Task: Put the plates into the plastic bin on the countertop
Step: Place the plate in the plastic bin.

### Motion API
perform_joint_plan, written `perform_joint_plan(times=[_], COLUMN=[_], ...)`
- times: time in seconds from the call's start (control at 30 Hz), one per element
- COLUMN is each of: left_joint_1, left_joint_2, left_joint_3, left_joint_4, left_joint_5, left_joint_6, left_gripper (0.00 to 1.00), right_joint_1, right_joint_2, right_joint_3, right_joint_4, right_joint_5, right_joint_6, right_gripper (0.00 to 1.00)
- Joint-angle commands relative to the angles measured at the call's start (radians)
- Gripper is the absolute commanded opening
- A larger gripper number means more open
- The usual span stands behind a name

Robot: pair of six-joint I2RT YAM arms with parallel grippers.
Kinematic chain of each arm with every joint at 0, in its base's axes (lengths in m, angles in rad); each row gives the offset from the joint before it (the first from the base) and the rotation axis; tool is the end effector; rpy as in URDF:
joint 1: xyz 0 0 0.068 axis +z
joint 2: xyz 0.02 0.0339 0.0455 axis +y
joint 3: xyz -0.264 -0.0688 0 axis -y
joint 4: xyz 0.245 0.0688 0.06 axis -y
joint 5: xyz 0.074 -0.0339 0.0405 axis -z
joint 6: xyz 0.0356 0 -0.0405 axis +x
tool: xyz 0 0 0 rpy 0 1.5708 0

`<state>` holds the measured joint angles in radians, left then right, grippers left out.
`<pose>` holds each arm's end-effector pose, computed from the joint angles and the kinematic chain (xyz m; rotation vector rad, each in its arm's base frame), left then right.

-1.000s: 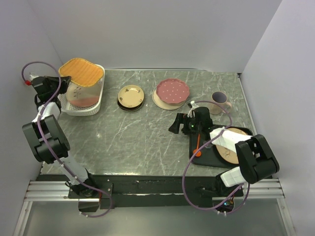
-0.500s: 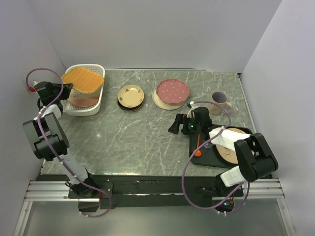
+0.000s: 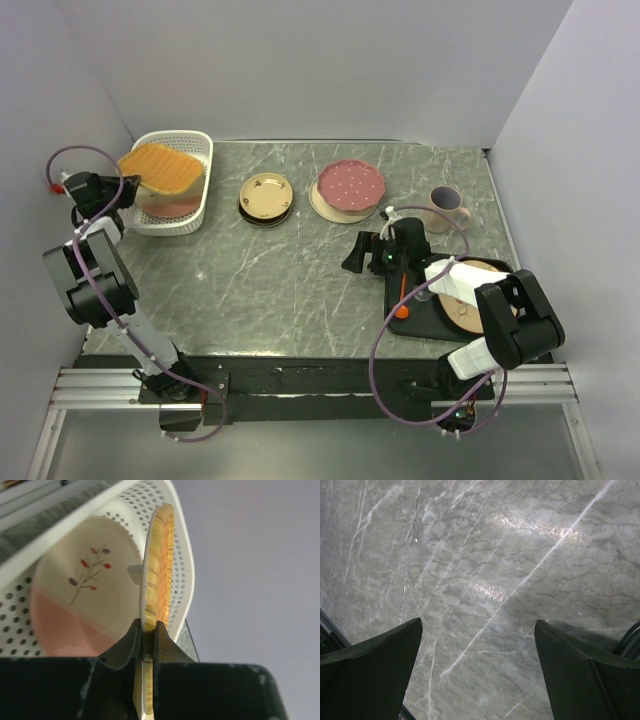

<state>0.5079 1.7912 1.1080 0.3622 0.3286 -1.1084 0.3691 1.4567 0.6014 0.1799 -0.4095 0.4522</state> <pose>0.3619 0.1883 0.2290 -1.2326 1.4962 -0.7155 0.2553 0.1139 0.1635 -0.1351 2.3326 0.8884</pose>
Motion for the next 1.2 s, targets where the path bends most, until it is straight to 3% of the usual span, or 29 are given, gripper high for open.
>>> perform_joint_plan(times=[0.0,0.63,0.93,1.1,1.17], left_joint_1=[0.018,0.020,0.018,0.020,0.020], left_joint_2=[0.002,0.057,0.045,0.046,0.042], left_joint_3=[-0.007,-0.036,-0.039,-0.042,-0.043], left_joint_4=[0.106,0.129,0.069,0.057,0.049], left_joint_5=[-0.011,-0.006,-0.051,-0.056,-0.062], left_joint_6=[-0.007,0.005,0.035,0.039,0.044], left_gripper=[0.01,0.01,0.33,0.40,0.48], right_joint_1=[0.007,0.007,0.007,0.007,0.008], right_joint_2=[-0.001,-0.002,-0.015,-0.013,-0.018], right_joint_3=[0.028,0.026,0.023,0.020,0.020], right_joint_4=[0.039,0.033,0.033,0.033,0.032], right_joint_5=[-0.009,-0.002,0.006,0.001,0.005], right_joint_6=[0.003,-0.003,-0.003,-0.001,-0.001], right_gripper=[1.00,1.00,1.00,1.00,1.00])
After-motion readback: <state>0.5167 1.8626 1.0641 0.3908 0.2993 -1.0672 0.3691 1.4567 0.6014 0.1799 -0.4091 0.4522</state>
